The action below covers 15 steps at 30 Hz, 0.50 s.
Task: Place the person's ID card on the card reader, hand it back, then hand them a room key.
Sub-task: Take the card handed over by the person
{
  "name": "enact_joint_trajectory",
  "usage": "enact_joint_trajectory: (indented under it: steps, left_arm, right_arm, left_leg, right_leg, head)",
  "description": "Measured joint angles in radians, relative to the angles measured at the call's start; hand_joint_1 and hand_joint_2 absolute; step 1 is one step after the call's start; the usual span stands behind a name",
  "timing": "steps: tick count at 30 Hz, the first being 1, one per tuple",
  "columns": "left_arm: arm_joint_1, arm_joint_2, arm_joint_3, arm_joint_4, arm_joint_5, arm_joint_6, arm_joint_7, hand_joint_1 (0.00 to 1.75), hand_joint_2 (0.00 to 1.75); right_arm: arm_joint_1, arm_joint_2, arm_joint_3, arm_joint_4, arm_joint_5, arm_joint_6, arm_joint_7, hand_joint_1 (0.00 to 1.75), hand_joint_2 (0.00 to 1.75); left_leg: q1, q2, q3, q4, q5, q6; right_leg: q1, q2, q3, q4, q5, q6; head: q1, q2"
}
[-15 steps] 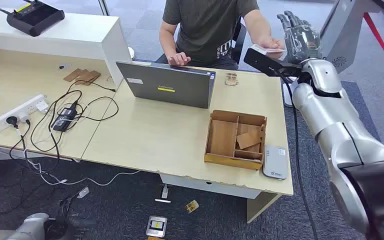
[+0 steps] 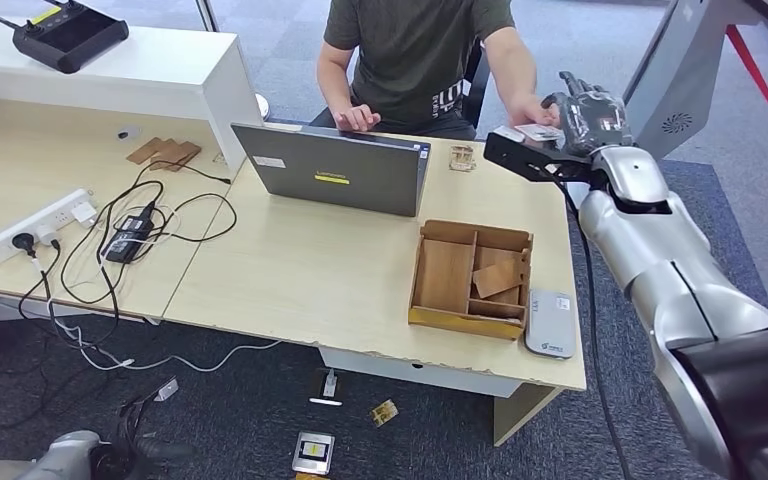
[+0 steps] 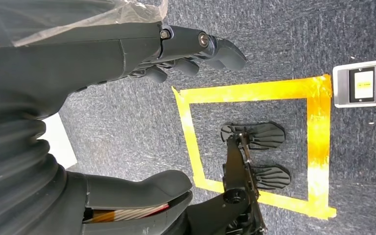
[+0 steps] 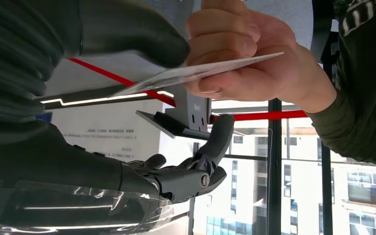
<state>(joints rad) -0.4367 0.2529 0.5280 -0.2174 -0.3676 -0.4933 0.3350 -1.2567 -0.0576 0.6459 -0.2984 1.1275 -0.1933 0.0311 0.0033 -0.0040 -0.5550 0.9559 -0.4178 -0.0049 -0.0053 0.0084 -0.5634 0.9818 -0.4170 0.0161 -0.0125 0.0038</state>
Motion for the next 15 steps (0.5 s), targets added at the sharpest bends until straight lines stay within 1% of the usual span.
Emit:
enact_joint_trajectory:
  steps: [4, 10, 12, 15]
  left_arm:
    - [0.005, 0.0, -0.003, 0.0, 0.0, 0.014, -0.003, 0.0, 1.75]
    - [0.012, 0.0, -0.004, 0.0, 0.003, 0.032, -0.01, 0.0, 1.75]
    - [0.014, 0.0, -0.004, 0.0, 0.005, 0.037, -0.015, 0.0, 1.75]
    - [0.02, 0.001, -0.004, 0.0, 0.011, 0.052, -0.032, 0.0, 1.75]
  right_arm:
    - [0.001, -0.005, 0.005, 0.004, -0.008, 0.014, 0.004, 1.75, 1.75]
    - [0.007, -0.011, 0.005, 0.005, -0.039, 0.023, 0.035, 1.75, 1.75]
    - [0.012, -0.015, 0.0, 0.005, -0.07, -0.003, 0.019, 1.75, 1.75]
    - [0.021, -0.025, -0.027, 0.003, -0.142, -0.095, -0.058, 1.75, 1.75]
  left_leg:
    - [0.0, 0.0, 0.0, 0.0, 0.0, 0.0]
    - [0.0, 0.0, 0.0, 0.0, 0.0, 0.0]
    - [0.0, 0.0, 0.0, 0.0, 0.0, 0.0]
    - [0.0, 0.0, 0.0, 0.0, 0.0, 0.0]
  right_leg:
    - [0.0, 0.0, 0.0, 0.0, 0.0, 0.0]
    - [0.0, 0.0, 0.0, 0.0, 0.0, 0.0]
    - [0.0, 0.0, 0.0, 0.0, 0.0, 0.0]
    - [0.0, 0.0, 0.0, 0.0, 0.0, 0.0]
  head:
    - [0.0, 0.0]
    - [0.0, 0.0]
    - [0.0, 0.0]
    - [0.0, 0.0]
